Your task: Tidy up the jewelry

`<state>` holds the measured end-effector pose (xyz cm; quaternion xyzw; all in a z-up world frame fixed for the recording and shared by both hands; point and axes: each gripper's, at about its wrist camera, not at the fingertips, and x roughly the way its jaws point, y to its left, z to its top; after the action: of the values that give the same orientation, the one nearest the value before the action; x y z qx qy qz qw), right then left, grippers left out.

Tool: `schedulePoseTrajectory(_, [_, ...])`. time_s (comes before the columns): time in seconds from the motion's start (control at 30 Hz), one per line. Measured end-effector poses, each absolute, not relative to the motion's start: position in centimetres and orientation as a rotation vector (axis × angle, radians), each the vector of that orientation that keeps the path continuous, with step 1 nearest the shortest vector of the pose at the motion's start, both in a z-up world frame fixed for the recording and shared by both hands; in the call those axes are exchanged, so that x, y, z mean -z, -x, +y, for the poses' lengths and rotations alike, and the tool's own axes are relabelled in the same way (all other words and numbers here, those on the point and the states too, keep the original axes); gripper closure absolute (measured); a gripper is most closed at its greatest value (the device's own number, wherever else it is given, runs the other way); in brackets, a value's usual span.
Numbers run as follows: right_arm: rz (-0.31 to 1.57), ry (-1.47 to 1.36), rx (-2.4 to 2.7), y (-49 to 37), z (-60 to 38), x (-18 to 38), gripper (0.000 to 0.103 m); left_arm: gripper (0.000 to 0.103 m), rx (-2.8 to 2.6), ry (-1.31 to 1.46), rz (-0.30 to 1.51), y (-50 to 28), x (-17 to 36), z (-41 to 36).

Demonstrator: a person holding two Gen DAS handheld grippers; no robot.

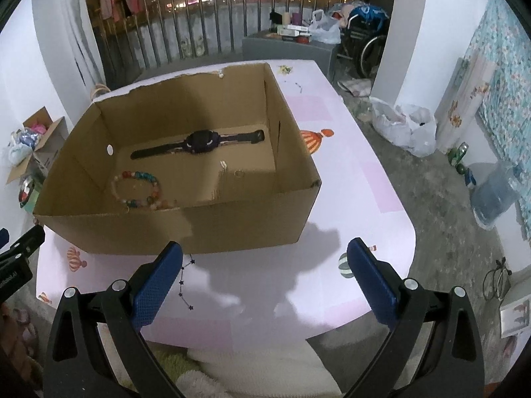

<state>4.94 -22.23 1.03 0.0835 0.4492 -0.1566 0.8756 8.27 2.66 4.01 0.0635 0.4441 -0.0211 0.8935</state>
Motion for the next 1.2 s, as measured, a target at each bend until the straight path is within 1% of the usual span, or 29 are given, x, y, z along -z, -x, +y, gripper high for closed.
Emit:
schedulePoseTrajectory(0.13, [0.950, -0.175, 0.326, -4.9, -22.2, -0.8, 0.006, 0.008, 0.045, -0.133, 0.923, -8.2, -4.0, 2.7])
schedulePoseTrajectory(0.6, [0.868, -0.128, 0.349, -4.1, -21.7, -2.4, 0.006, 0.008, 0.050, -0.091, 0.896, -7.8, -4.4, 3.5])
schedulePoseTrajectory(1.2, [0.825, -0.105, 0.368, -3.9, -21.6, -3.1, 0.006, 0.008, 0.068, -0.068, 0.871, -7.5, -4.5, 3.3])
